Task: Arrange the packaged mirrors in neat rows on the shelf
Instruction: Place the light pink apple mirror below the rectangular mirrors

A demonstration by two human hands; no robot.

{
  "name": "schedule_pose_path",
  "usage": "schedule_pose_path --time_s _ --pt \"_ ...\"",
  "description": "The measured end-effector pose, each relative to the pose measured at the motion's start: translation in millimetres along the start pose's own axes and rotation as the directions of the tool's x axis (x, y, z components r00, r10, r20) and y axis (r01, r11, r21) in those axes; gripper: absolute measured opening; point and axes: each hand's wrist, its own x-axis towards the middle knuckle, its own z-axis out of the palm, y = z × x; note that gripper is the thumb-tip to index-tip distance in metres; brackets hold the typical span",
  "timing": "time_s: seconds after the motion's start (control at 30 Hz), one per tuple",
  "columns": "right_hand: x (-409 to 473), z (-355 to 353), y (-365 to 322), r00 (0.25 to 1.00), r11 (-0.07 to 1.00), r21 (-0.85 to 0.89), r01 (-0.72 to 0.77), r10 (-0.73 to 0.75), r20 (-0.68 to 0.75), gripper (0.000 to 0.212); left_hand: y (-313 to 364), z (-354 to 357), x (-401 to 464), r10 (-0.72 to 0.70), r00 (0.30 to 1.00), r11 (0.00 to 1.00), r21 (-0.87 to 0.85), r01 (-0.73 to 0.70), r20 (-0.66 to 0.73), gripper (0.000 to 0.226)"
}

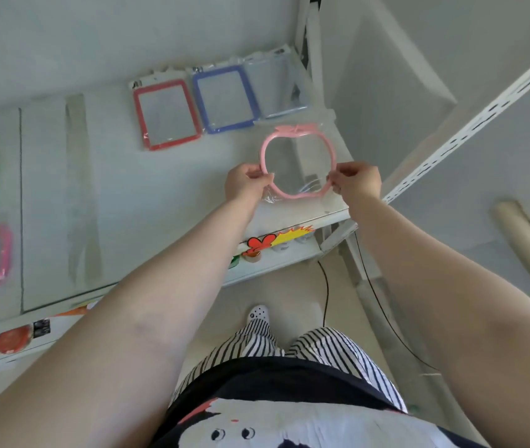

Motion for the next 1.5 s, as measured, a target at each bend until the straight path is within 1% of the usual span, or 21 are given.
schedule_pose_path --time_s 0.1,0.23,0.37,0.53,0.57,0.63,0.7,0.73,0.77,0.8,0.83,0.9,1.0,1.03,1.1,1.17,1.23,1.27,1.33,1.37,1.5 --pt "21 -3 -7 1.0 1.0 -0.017 -0.011 0.011 0.01 0.023 5 11 13 -0.029 1.0 0.999 0.043 0.029 -0.005 0.023" --pt "51 -1 -15 0.997 0.996 -0.094 0.01 -0.003 0.074 0.027 10 26 32 -0.064 0.997 0.995 0.077 0.068 -0.054 0.023" --pt "74 3 -16 0.992 0.988 -0.149 0.04 -0.022 0.123 0.022 8 39 42 -0.084 0.989 0.992 0.08 0.094 -0.118 0.025" --pt "88 4 -10 0.985 0.974 -0.224 0.041 -0.002 0.17 0.019 3 50 38 -0.123 0.982 0.98 0.139 0.143 -0.142 0.021" --pt "89 3 -8 0.985 0.975 -0.219 0.034 0.005 0.174 0.018 3 51 37 -0.126 0.981 0.983 0.117 0.144 -0.147 0.018" --pt "89 0 -6 0.984 0.978 -0.209 0.014 0.024 0.177 0.02 6 51 40 -0.162 0.971 0.987 -0.008 0.163 -0.178 0.009" --pt "91 -1 -3 0.982 0.974 -0.227 0.016 0.028 0.188 0.018 8 47 54 -0.2 0.963 0.973 -0.154 0.174 -0.178 0.012" --pt "92 0 -2 0.981 0.972 -0.233 0.02 0.026 0.192 0.02 10 44 62 -0.199 0.965 0.969 -0.184 0.167 -0.173 0.01" --pt "92 1 0 0.98 0.974 -0.225 0.023 0.022 0.198 0.022 13 42 70 -0.183 0.969 0.971 -0.184 0.152 -0.166 0.002" --pt "93 3 0 0.979 0.978 -0.206 0.026 0.017 0.202 0.022 14 41 77 -0.163 0.973 0.977 -0.163 0.136 -0.165 0.011" --pt "94 5 1 0.98 0.98 -0.196 0.03 0.01 0.2 0.023 17 41 81 -0.143 0.976 0.986 -0.115 0.125 -0.166 0.024" --pt "97 8 -1 0.981 0.976 -0.214 0.048 -0.005 0.196 0.022 23 43 83 -0.088 0.981 0.996 0.002 0.089 -0.176 0.042" --pt "99 9 -8 0.979 0.943 -0.324 0.082 -0.015 0.204 0.021 26 49 79 0.037 0.996 0.98 0.199 -0.019 -0.083 0.06" --pt "100 9 -11 0.977 0.926 -0.365 0.093 -0.014 0.212 0.023 24 51 82 0.079 0.996 0.964 0.26 -0.063 -0.051 0.062" --pt "101 12 -17 0.975 0.919 -0.38 0.105 -0.019 0.223 0.031 18 52 87 0.101 0.994 0.949 0.303 -0.086 -0.034 0.061" --pt "106 19 -25 0.976 0.951 -0.291 0.108 -0.046 0.214 0.038 15 51 92 0.09 0.995 0.953 0.295 -0.073 -0.045 0.06" --pt "112 27 -34 0.974 0.977 -0.169 0.132 -0.097 0.204 0.038 13 49 97 0.099 0.994 0.958 0.274 -0.084 -0.042 0.059" --pt "116 32 -38 0.967 0.975 -0.145 0.168 -0.134 0.215 0.037 14 48 99 0.105 0.994 0.956 0.278 -0.092 -0.032 0.059" --pt "123 42 -46 0.943 0.957 -0.157 0.245 -0.198 0.268 0.035 11 47 106 0.135 0.991 0.952 0.278 -0.126 -0.013 0.06" --pt "126 46 -49 0.937 0.952 -0.163 0.259 -0.206 0.283 0.034 9 47 109 0.153 0.988 0.95 0.277 -0.145 -0.007 0.06" --pt "136 57 -50 0.946 0.964 -0.147 0.221 -0.176 0.273 0.038 4 45 112 0.225 0.974 0.919 0.331 -0.216 0.01 0.056"
